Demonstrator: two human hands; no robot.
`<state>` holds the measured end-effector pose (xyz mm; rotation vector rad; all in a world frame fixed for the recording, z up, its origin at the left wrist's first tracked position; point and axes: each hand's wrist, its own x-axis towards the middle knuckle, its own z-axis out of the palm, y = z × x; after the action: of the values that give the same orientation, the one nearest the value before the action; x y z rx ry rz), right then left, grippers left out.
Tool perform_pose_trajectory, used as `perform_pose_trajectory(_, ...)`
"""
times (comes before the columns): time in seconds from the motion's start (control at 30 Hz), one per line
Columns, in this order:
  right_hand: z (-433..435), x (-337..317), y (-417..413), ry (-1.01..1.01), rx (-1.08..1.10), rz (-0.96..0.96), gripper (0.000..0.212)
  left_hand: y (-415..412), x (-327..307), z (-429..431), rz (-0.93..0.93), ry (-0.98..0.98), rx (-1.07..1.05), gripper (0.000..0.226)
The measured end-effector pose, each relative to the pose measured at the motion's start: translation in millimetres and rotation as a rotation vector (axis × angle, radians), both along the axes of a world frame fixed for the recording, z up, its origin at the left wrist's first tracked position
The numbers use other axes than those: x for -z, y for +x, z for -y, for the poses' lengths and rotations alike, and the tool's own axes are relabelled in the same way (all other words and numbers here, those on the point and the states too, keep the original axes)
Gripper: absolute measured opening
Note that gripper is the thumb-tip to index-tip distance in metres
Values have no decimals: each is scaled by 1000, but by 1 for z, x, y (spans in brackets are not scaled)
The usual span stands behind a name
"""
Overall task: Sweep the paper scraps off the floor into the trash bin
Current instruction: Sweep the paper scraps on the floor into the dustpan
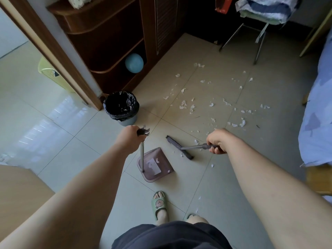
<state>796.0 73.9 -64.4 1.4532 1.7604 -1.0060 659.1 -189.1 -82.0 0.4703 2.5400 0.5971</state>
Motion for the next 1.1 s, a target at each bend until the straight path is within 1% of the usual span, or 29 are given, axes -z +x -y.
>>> perform_pose_trajectory(0.17,3,-11,13,-157,-4,42,27,13,0,-18,-22,-6,3,22)
perform_pose_trajectory(0.23,-3,-21,21,-220,31,18,29,22,-2,-23,-28,-26,1,22)
perform_pose_trajectory(0.33,-18,-38,42,-258,84,-22,27,36,-6,-27,-25,-46,-35,20)
perform_pose_trajectory(0.47,-38,-50,60,-230,70,-38,23,45,-6,-29,-31,-52,-68,18)
perform_pose_trajectory(0.57,-43,-50,68,-202,49,-36,25,49,-7,-35,-20,-50,-62,16)
perform_pose_trajectory(0.83,-53,-19,73,-81,81,-75,25,48,-10,-54,-23,-15,-49,18)
perform_pose_trajectory(0.97,-54,-11,78,-79,64,-49,23,53,-8,-73,-29,-8,-14,21)
perform_pose_trajectory(1.1,-67,-8,83,-81,122,-56,20,57,-7,-93,-40,-35,15,24)
